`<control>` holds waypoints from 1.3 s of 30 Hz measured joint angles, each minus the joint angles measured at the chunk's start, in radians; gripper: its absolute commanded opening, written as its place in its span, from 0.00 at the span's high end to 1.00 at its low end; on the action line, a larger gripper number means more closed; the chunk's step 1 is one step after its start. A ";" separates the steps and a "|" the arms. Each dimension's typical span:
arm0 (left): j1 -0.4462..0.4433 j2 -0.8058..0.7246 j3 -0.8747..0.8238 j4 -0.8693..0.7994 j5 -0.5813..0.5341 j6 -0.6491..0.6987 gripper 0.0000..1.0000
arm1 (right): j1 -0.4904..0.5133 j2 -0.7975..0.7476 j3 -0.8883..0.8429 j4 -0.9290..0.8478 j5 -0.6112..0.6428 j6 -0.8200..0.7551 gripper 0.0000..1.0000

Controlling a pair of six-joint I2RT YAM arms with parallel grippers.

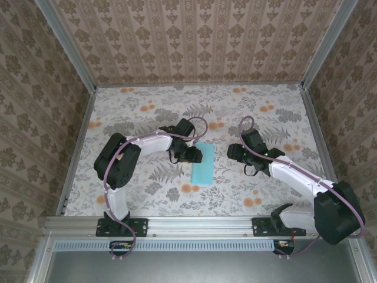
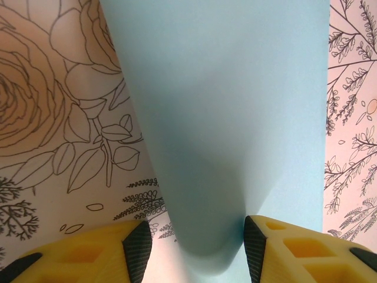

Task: Fold a paper plane with a square sheet of paper (fold left side to right side)
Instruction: First fold in half a square sheet of paper at the center of the table.

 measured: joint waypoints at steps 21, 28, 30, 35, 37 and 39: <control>0.000 0.000 0.000 0.000 0.000 0.002 0.49 | 0.000 0.046 0.000 0.029 -0.064 0.001 0.46; 0.000 0.001 0.004 -0.005 0.000 0.007 0.48 | 0.000 0.076 0.000 0.046 -0.092 0.006 0.46; -0.001 0.003 0.006 -0.007 -0.001 0.008 0.48 | 0.000 0.079 0.000 0.049 -0.097 0.008 0.46; -0.003 0.009 0.018 -0.021 -0.003 0.012 0.48 | 0.000 0.080 0.000 0.050 -0.106 0.008 0.46; -0.005 0.011 0.023 -0.028 -0.006 0.017 0.48 | 0.000 0.080 0.000 0.050 -0.108 0.008 0.46; -0.005 0.014 0.027 -0.034 -0.007 0.021 0.48 | 0.000 0.080 0.000 0.050 -0.109 0.008 0.46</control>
